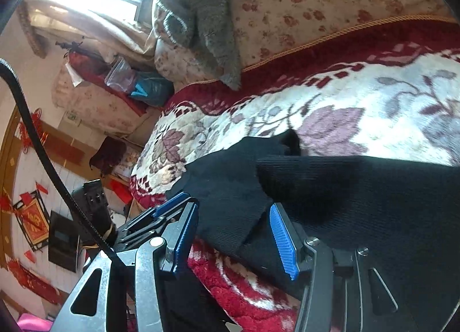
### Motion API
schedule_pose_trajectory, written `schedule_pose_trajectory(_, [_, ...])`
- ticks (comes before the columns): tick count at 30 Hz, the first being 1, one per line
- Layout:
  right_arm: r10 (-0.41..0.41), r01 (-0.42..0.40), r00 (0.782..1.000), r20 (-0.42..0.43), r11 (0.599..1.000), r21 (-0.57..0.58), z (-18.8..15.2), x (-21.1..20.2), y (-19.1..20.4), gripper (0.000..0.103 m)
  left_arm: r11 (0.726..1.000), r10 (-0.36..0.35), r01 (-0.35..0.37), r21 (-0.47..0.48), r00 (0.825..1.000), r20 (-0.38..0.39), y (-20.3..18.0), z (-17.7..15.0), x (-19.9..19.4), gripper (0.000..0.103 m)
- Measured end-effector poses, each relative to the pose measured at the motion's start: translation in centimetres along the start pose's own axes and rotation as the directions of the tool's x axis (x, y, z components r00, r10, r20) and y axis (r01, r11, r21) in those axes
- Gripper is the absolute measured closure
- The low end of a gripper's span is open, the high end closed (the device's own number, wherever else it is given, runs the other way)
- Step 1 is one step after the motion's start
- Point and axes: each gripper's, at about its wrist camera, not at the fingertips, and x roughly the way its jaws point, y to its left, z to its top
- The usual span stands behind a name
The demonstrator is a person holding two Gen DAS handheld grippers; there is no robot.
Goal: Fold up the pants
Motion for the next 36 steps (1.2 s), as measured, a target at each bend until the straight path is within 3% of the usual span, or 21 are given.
schedule_pose_trajectory(5, [0.009,-0.010,0.999,-0.036,0.999,-0.044,0.8,2.0,1.7,0.052,0.998,0.015,-0.015,-0.057,1.000,0.001,1.7,-0.1,-0.4,0.067])
schedule_pose_trajectory(8, [0.018,-0.022,0.998,-0.062,0.998,-0.067,1.4,3.4,2.6,0.041,0.994,0.022,-0.022,-0.105,1.000,-0.001,3.0,-0.2,-0.8,0.067])
schedule_pose_trajectory(9, [0.020,-0.026,0.997,-0.073,0.997,-0.076,1.6,3.9,2.9,0.036,0.991,0.016,-0.016,-0.133,1.000,-0.001,3.6,-0.3,-1.0,0.064])
schedule_pose_trajectory(12, [0.018,-0.029,0.994,-0.103,0.994,-0.107,2.2,5.5,3.9,0.036,0.978,-0.006,0.007,-0.207,1.000,0.006,5.5,-0.7,-1.6,0.048])
schedule_pose_trajectory(23, [0.007,-0.046,0.980,-0.200,0.980,-0.193,5.2,12.5,7.1,0.036,0.935,0.018,-0.019,-0.354,1.000,-0.008,9.7,-2.3,-2.2,0.048])
schedule_pose_trajectory(25, [0.000,-0.050,0.975,-0.223,0.975,-0.217,5.6,13.8,7.8,0.036,0.924,0.052,-0.055,-0.378,0.998,-0.016,10.3,-2.5,-2.4,0.048])
schedule_pose_trajectory(29, [-0.020,-0.047,0.968,-0.252,0.966,-0.256,6.3,16.1,8.9,0.036,0.913,0.046,-0.044,-0.405,0.999,-0.004,11.1,-3.0,-3.1,0.048])
schedule_pose_trajectory(36, [-0.103,-0.011,0.944,-0.314,0.941,-0.339,6.7,20.3,9.8,0.036,0.857,0.043,-0.048,-0.513,0.999,-0.021,13.4,-3.9,-2.2,0.048])
